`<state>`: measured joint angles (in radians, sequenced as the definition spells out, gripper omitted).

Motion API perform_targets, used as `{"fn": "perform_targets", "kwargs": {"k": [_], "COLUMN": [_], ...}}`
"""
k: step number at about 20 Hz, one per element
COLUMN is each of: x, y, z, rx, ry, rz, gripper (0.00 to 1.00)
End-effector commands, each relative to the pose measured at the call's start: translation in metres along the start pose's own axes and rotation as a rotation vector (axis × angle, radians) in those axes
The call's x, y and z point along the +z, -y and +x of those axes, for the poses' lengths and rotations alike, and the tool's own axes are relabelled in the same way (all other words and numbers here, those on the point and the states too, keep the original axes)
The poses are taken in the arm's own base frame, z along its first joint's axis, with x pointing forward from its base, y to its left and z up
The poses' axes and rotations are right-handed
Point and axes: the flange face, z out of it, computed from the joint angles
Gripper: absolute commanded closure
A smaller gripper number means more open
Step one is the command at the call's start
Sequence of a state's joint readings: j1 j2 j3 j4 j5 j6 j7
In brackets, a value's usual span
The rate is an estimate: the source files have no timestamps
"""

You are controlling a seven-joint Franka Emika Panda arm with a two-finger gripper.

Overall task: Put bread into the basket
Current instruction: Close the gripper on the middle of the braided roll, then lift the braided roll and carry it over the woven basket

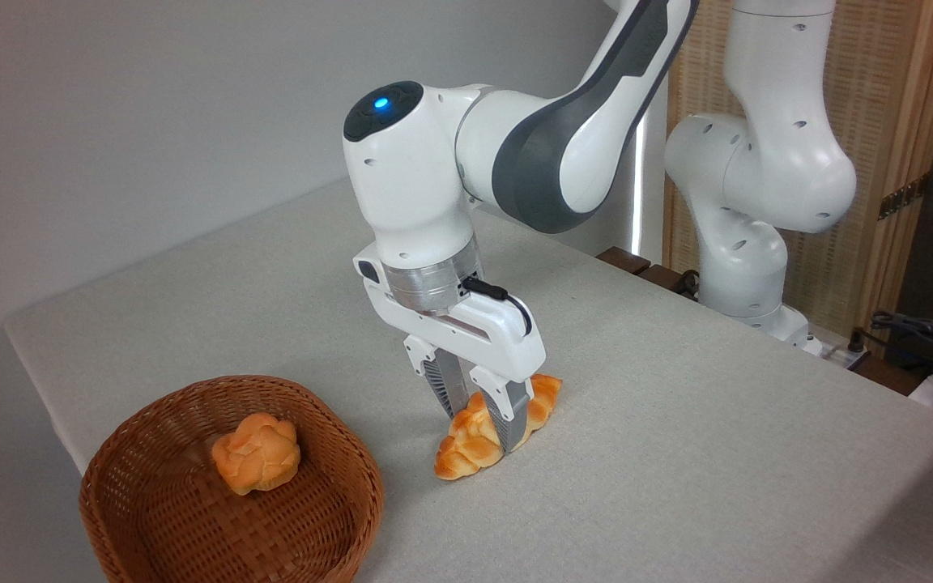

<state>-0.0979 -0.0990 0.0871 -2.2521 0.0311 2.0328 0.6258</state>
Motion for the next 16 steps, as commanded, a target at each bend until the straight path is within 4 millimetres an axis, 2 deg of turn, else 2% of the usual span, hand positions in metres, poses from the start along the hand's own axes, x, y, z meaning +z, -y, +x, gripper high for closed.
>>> {"fn": "perform_targets", "kwargs": {"k": [1, 7, 11, 13, 16], "x": [0.0, -0.016, -0.048, -0.063, -0.091], "y": [0.001, 0.001, -0.004, -0.013, -0.014], "z": [-0.001, -0.002, 0.003, 0.014, 0.025], "rx": [0.014, 0.013, 0.021, 0.045, 0.039], "ry": [-0.005, -0.025, -0.049, -0.063, -0.142], "rz": [0.017, 0.026, 0.031, 0.048, 0.056], "gripper": [0.53, 0.53, 0.53, 0.53, 0.53]}}
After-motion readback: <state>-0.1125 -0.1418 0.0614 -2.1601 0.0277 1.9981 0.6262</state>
